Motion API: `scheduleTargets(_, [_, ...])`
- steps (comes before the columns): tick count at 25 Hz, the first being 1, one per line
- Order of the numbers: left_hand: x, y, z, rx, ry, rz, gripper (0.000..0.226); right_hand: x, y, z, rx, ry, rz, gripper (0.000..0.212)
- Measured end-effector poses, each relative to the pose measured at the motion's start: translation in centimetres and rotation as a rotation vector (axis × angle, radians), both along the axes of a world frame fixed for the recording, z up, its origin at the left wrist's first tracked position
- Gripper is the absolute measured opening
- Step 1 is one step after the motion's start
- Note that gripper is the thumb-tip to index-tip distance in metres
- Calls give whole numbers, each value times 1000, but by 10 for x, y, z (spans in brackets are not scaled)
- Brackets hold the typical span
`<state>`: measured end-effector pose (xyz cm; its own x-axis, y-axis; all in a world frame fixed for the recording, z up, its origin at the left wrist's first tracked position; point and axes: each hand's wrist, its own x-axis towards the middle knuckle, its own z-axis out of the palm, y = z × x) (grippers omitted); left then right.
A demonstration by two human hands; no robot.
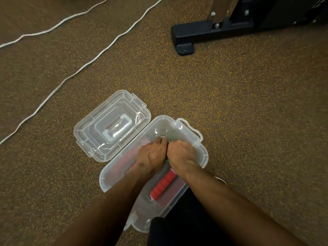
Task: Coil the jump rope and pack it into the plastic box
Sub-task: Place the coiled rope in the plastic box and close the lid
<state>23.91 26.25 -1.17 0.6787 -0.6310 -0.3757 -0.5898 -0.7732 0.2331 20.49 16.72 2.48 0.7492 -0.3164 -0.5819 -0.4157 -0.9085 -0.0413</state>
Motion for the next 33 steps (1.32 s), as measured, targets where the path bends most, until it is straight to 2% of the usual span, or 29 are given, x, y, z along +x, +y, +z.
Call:
scheduleTargets(4, [-5,2,35,2,26,71,37,-7,-7,31,114,-112,-109,26])
scheduleTargets(8, [-11,10,99,-205,172,220,40,-37,-20,80,556,-227,-287,19])
scheduleTargets(11, [-21,28,134,-330,228,260,29,-63,-26,110,717,-275,-407,7])
scheduleTargets(15, [-27,51,152,-374,233,286,18,-70,-24,129,797,-219,-453,10])
scheduleTargets(21, [28,85,132,-524,319,416,10,1,-28,110,740,-206,-289,9])
scheduleTargets(25, [102,99,106,-510,288,527,13,71,-26,98,574,-315,-152,13])
scheduleTargets(28, [147,105,72,-491,295,624,13,119,-18,72,487,-264,-43,17])
scheduleTargets(33, [173,109,15,-347,266,713,49,166,-10,18,424,9,27,34])
